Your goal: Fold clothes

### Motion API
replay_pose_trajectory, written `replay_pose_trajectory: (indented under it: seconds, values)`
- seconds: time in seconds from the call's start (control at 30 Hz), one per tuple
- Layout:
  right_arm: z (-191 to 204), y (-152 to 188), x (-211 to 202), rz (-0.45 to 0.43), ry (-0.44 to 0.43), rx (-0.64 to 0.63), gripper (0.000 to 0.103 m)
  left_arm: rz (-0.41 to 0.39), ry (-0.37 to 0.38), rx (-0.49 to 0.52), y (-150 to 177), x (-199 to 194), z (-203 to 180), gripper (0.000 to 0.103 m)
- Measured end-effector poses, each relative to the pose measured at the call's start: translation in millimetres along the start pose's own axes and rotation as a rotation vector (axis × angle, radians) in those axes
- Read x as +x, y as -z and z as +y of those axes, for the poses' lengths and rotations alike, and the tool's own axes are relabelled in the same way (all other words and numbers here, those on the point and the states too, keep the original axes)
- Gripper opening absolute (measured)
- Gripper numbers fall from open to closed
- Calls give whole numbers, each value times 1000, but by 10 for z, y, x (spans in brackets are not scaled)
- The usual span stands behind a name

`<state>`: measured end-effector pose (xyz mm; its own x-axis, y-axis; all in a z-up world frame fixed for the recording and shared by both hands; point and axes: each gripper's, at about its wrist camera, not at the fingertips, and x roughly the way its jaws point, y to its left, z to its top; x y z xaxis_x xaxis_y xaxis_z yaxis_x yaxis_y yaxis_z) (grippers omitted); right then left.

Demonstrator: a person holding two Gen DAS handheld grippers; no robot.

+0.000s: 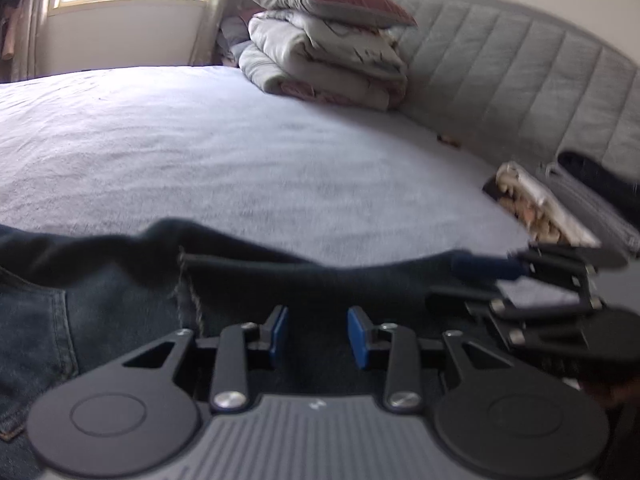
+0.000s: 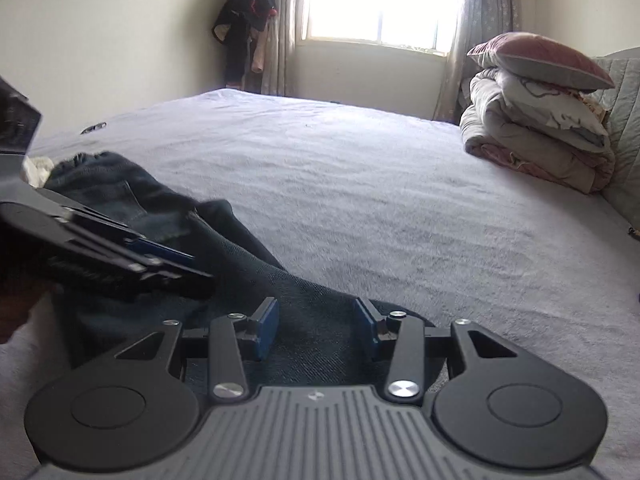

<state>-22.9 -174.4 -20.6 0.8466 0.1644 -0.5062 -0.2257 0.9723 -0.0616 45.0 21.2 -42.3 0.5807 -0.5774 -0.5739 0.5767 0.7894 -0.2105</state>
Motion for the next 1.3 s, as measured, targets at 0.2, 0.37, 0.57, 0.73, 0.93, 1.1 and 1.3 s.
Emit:
replay_pose_trajectory:
  seconds: [0.2,0.37,0.57,0.73,0.93,1.1,1.3]
  values:
    - [77,213,150,29,-13,-110,46,-45,-2,179,289,-127,-49,35]
    - [24,164,172,-4,3,-125,47,-43,-8,117,238,-169,-45,38]
    - [-381,-95,76,6,-74,-2,48,-74,23,179,167,-389,-291,48]
    - [-1077,-106,0,93,-137,343,48,-84,101,286,189,-532,-682,55]
    - [-1438,143,24,283,-286,616,48,-42,128,404,314,-469,-1002,55]
    - [-1473,410,-31,377,-421,757,48,-32,124,425,358,-467,-1073,55]
    - [-1419,624,-6,464,-484,896,48,31,109,453,396,-363,-1123,54]
